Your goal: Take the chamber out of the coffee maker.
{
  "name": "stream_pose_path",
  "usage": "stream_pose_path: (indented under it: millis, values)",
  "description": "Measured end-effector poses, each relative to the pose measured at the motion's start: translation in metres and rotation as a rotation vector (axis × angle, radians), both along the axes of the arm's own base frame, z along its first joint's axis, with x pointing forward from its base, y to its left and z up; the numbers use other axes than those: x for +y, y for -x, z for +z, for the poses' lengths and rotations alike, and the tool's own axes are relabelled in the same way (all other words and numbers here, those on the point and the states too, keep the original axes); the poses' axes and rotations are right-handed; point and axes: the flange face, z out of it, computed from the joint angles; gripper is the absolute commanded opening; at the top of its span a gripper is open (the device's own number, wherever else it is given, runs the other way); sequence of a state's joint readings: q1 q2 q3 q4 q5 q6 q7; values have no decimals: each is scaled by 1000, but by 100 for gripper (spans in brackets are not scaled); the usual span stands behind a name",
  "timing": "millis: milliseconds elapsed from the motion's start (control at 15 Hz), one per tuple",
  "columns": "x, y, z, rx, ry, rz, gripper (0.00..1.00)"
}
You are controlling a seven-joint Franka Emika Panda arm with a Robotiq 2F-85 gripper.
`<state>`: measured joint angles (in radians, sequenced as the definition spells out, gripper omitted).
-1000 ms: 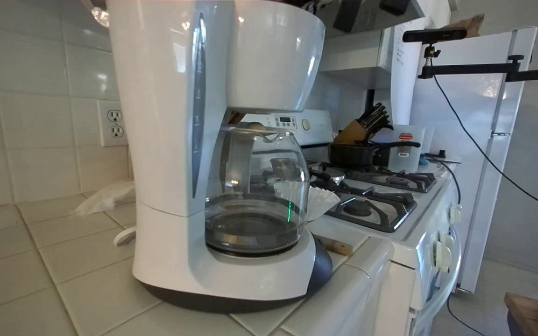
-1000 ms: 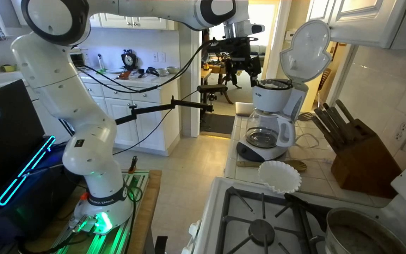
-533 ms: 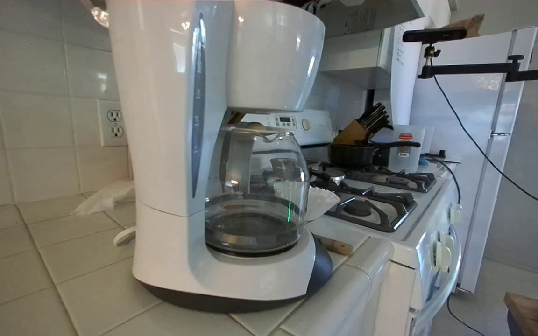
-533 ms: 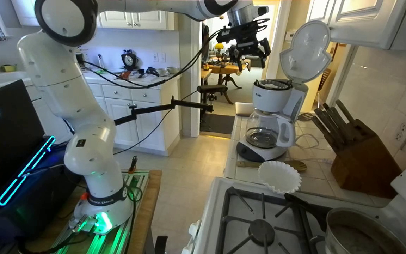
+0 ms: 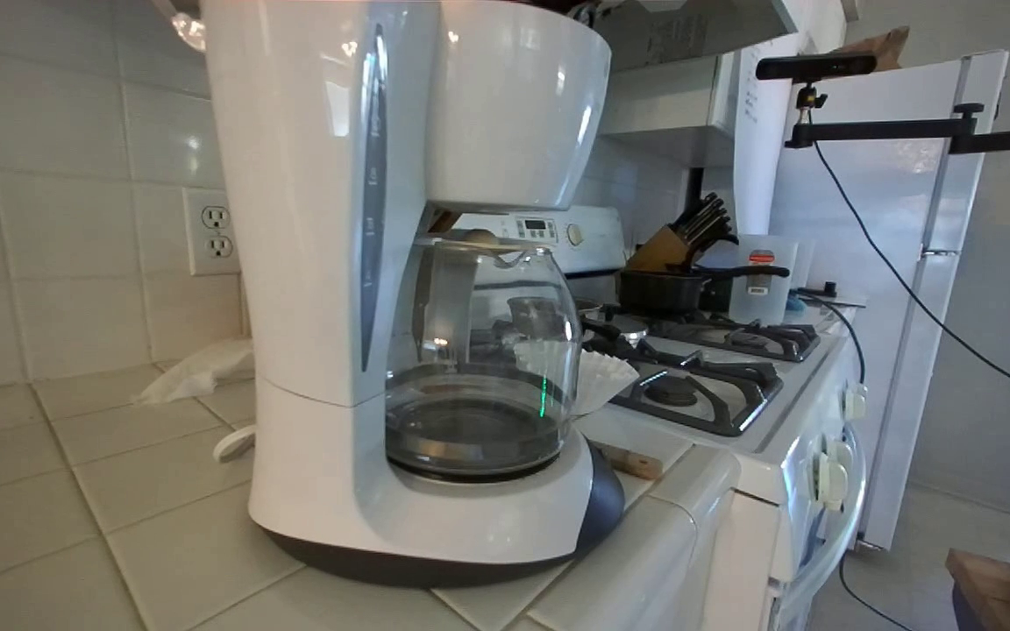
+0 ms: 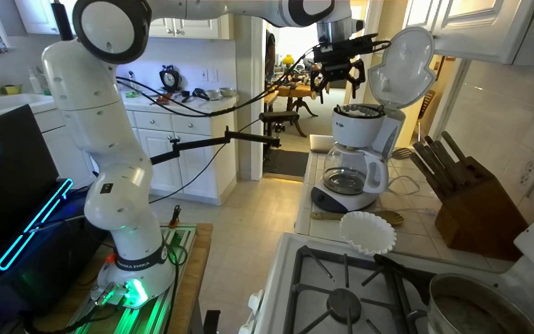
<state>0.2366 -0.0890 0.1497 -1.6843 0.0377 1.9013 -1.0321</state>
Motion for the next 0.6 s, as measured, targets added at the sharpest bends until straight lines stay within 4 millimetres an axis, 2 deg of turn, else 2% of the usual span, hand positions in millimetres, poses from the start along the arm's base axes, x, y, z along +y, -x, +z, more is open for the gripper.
stream_pose_path:
  millis: [133,600]
  values:
    - [-1,2,1,14,32,89,100]
    - [-1,2,0,16,34,93,100]
